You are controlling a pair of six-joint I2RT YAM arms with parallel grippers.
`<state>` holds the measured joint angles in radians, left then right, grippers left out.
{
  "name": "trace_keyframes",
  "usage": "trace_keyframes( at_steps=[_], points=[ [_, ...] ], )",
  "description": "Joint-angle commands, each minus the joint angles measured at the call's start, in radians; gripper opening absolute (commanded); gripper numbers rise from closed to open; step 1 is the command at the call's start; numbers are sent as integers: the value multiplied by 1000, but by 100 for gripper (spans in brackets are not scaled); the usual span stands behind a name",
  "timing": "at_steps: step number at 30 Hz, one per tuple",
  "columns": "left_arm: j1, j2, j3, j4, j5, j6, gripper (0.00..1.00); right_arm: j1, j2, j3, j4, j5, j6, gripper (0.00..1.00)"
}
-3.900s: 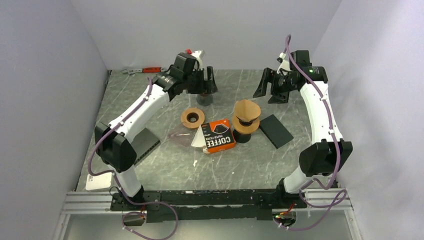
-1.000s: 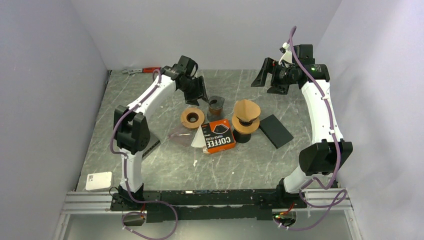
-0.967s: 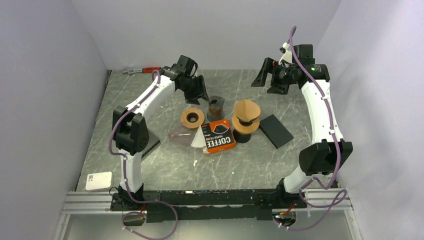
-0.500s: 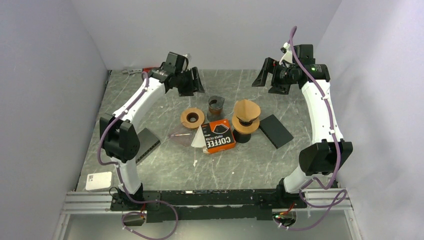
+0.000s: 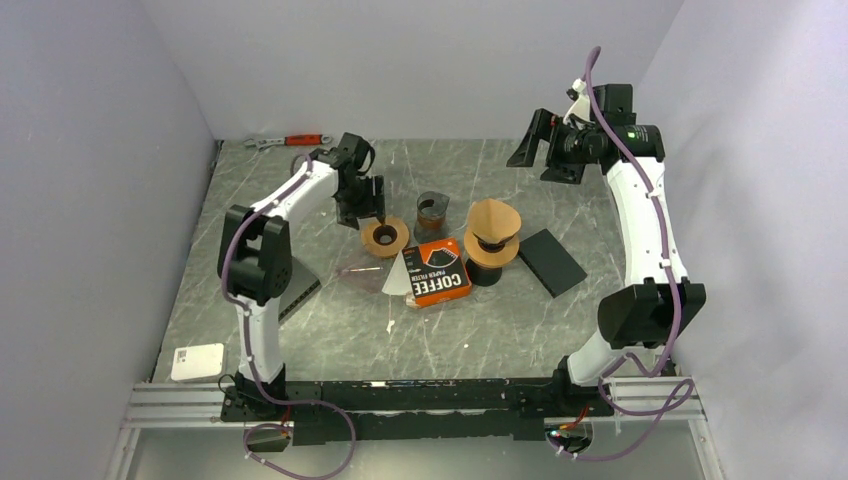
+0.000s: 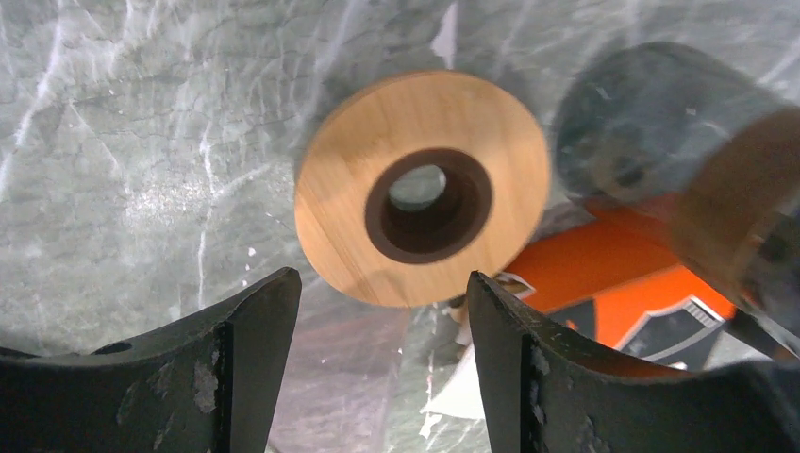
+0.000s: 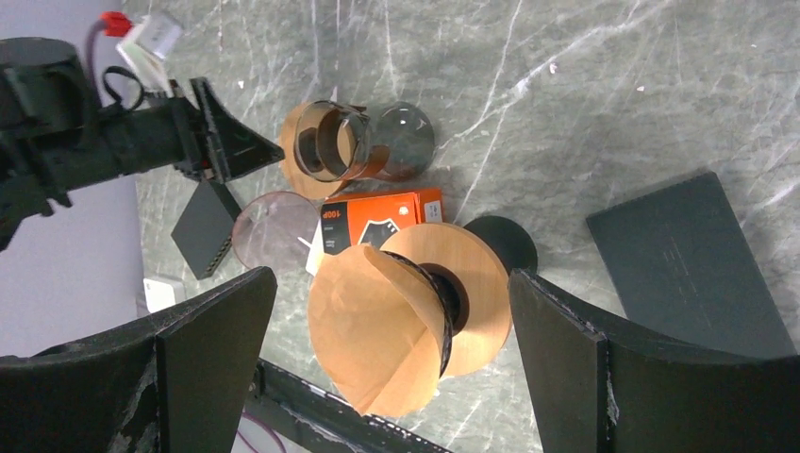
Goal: Place the coffee filter in the dripper
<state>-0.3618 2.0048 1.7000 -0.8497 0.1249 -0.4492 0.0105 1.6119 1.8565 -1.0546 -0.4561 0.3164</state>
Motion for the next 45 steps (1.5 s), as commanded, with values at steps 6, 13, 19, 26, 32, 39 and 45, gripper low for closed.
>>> trace_keyframes(
  at_steps=[6,13,19,26,32,39,45],
  points=[
    [18,154,39,14,23,-24,68,-6,11,36,0,-34,-10,99],
    [18,196,49,11,13,-51,47,-6,2,26,12,-36,3,99],
    [18,147,38,18,-11,-52,38,-6,10,23,26,-53,11,99],
    [20,29,61,-8,-69,-53,37,-6,22,31,30,-68,15,99],
    [35,-33,122,-74,-107,-47,38,-6,28,35,30,-73,13,99],
    [34,-36,294,-132,-90,-9,39,-6,32,29,41,-78,21,99],
    [-3,25,464,-174,-55,-2,39,-6,35,26,41,-83,20,99]
  ],
)
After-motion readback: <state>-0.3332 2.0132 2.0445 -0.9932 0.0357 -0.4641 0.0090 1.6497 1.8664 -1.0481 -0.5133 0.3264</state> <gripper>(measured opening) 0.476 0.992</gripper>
